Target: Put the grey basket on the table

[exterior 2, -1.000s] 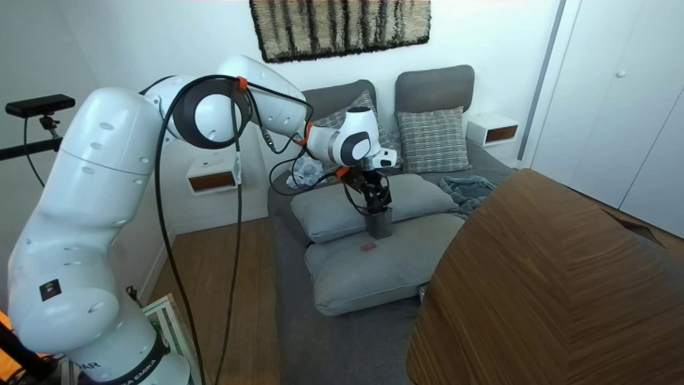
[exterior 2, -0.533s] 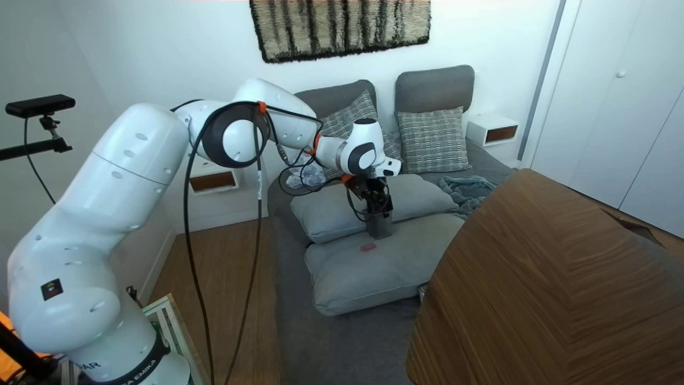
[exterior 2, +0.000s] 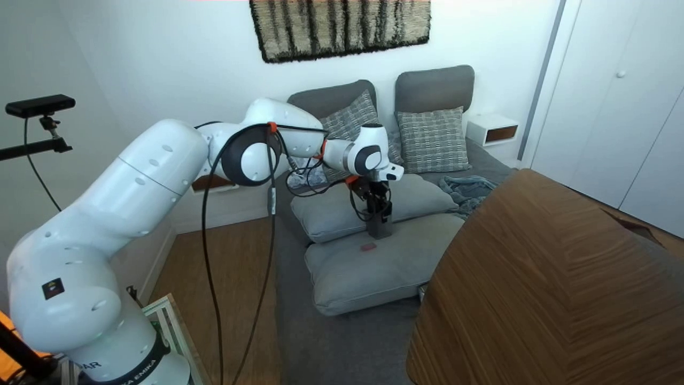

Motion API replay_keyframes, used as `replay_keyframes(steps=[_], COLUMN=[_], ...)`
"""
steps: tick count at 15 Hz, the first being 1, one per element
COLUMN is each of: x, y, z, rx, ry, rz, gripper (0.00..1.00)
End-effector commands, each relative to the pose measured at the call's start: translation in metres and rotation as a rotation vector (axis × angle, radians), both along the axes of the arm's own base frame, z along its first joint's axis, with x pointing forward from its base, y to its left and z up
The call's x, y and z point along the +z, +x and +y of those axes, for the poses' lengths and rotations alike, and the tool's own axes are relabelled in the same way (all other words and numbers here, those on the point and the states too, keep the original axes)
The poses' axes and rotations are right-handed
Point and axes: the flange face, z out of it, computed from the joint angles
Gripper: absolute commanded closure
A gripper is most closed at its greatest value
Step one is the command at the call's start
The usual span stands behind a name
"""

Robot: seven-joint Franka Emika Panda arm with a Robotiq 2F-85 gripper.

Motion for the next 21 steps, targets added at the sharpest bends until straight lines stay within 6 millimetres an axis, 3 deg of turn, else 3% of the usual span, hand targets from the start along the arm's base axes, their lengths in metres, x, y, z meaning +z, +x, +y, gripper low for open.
replay_keyframes(steps=[1,5,8,10,13,21], x=[-0.01,-0.016,-0.017,0.0,0.043,0.112], y=[0.008,0.01,0.012,0.015,0.015,-0.002], z=[0.002,0.002,0.003,0.004,0.001,-0.037], rx=[-0.026,-0.027,-0.027,-0.027,-0.028,-0.117], ry=[-0.021,-0.03,-0.033,-0.038,-0.022,0.09], rz=[0.053,0.097,0.101,0.055,-0.095,-0.477], gripper=[0.71,0.99,1.0,0.98,0.98,0.98])
